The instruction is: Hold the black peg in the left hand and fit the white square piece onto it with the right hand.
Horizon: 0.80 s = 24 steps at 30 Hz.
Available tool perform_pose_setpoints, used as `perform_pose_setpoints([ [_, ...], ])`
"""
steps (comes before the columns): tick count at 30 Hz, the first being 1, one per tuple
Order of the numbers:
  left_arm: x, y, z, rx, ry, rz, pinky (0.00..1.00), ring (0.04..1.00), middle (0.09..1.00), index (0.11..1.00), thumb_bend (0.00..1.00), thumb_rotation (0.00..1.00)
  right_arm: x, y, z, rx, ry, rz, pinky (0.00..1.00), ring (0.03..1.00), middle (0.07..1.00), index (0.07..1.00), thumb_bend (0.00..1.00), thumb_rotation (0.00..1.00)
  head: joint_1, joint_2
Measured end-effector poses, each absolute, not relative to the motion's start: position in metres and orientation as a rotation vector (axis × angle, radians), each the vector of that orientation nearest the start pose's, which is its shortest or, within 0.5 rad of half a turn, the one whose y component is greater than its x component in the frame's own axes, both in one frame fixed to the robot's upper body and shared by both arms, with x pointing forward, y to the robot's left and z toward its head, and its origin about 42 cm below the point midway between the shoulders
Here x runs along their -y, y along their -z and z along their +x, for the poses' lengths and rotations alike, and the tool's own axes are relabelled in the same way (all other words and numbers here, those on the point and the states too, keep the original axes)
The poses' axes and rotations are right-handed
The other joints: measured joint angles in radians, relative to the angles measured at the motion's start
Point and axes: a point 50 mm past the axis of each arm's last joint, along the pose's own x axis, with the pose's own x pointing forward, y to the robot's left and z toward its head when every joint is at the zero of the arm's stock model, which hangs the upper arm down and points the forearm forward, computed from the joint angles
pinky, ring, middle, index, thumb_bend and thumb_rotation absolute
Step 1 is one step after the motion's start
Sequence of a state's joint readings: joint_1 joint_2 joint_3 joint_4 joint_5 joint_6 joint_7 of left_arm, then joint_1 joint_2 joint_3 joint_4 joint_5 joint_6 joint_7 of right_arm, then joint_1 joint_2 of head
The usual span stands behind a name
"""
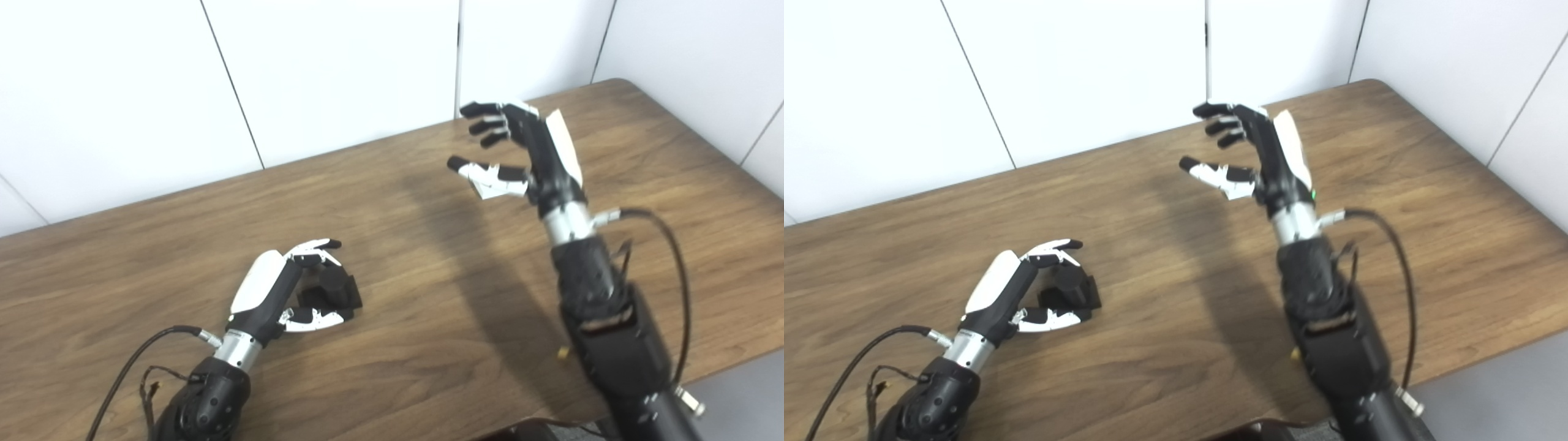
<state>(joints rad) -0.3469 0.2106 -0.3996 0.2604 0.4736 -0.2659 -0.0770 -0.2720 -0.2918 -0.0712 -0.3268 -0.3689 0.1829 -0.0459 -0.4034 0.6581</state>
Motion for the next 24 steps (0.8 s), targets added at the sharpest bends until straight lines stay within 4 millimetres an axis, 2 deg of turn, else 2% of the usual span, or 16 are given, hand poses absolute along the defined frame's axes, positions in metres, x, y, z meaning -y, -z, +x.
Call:
perform_pose_setpoints([
  [4,-0.154,-0.124,0.367,0.373,0.578,0.759,0.74,0.865,0.838,0.49,0.52,0.07,0.302,-0.301,0.352,0.467,0.134,-0.801,0.53,0.656,0.707,0.658,0.67,0.12,0.003,-0.003],
  [7,-0.155,-0.123,0.368,0.38,0.578,0.757,0.74,0.863,0.837,0.49,0.52,0.07,0.31,-0.322,0.365,0.459,0.099,-0.931,0.58,0.685,0.725,0.661,0.69,0.11,0.002,-0.002],
  [10,-0.156,-0.123,0.368,0.384,0.579,0.755,0.75,0.863,0.835,0.49,0.52,0.07,0.313,-0.332,0.377,0.432,0.059,-1.026,0.64,0.737,0.746,0.665,0.71,0.09,0.003,-0.002],
  [14,-0.156,-0.123,0.368,0.385,0.581,0.752,0.76,0.867,0.835,0.49,0.52,0.07,0.317,-0.342,0.393,0.373,-0.022,-1.17,0.63,0.755,0.765,0.667,0.72,0.07,0.005,0.0],
  [21,-0.157,-0.123,0.368,0.384,0.579,0.752,0.76,0.867,0.834,0.49,0.52,0.07,0.328,-0.375,0.424,0.228,-0.158,-1.426,0.76,0.897,0.86,0.749,0.73,0.12,0.008,0.0],
  [24,-0.157,-0.123,0.368,0.383,0.578,0.751,0.75,0.866,0.836,0.49,0.52,0.07,0.328,-0.381,0.435,0.158,-0.217,-1.483,0.82,0.937,0.889,0.777,0.74,0.14,0.009,0.0],
])
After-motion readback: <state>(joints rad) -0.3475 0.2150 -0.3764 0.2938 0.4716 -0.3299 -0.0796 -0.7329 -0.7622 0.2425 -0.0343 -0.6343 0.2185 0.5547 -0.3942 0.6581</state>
